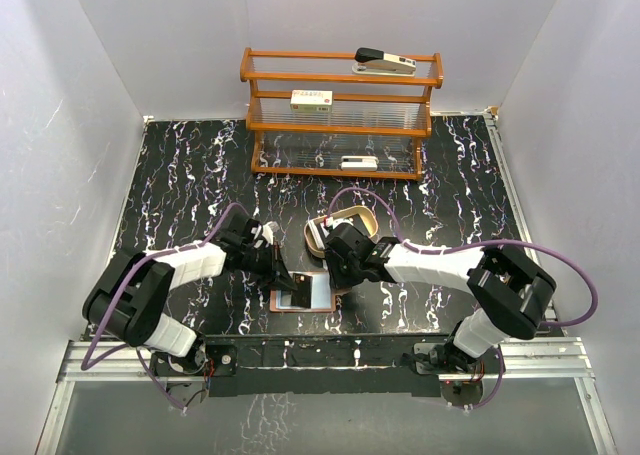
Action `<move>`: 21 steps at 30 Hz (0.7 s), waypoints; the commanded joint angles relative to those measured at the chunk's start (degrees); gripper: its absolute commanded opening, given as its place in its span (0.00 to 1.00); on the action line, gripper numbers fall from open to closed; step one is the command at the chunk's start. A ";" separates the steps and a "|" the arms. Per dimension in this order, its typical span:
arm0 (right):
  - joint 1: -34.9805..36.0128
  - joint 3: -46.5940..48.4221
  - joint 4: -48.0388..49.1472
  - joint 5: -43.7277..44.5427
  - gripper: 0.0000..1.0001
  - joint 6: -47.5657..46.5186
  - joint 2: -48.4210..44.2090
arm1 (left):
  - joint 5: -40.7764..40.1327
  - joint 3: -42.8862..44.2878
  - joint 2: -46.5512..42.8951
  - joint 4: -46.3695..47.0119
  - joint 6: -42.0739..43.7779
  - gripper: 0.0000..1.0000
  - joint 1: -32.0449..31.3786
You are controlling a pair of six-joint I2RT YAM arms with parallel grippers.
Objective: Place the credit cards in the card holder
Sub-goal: Insert the credit card into the card holder.
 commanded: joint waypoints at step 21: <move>0.66 -1.39 3.67 1.13 0.23 2.86 -0.78 | -3.91 -5.66 -0.66 11.14 -10.12 0.03 -1.34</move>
